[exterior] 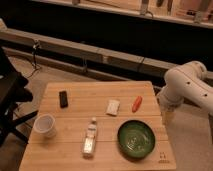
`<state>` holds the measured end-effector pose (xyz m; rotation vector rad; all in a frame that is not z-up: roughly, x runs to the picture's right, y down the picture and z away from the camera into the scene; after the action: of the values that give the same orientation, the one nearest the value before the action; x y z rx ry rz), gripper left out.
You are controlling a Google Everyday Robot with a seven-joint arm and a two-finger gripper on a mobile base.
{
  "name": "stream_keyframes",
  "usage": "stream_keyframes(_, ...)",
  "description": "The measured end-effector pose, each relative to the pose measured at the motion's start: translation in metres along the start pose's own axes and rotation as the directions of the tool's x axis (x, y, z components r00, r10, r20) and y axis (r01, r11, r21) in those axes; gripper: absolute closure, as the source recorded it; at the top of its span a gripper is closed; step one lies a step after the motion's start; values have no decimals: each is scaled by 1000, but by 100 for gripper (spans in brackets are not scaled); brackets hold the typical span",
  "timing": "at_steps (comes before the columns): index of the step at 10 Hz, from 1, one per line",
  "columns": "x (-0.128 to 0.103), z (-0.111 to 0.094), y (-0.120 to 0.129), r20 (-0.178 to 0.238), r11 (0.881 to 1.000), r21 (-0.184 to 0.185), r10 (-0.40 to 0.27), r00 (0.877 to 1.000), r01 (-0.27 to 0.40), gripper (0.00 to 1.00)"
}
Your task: Place the pepper on the white sponge
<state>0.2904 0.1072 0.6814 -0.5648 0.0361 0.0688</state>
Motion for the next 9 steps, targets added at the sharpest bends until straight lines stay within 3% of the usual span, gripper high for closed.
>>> stream_keyframes(9,1,-2,-1,17,1000,6,12,1000,-12,20)
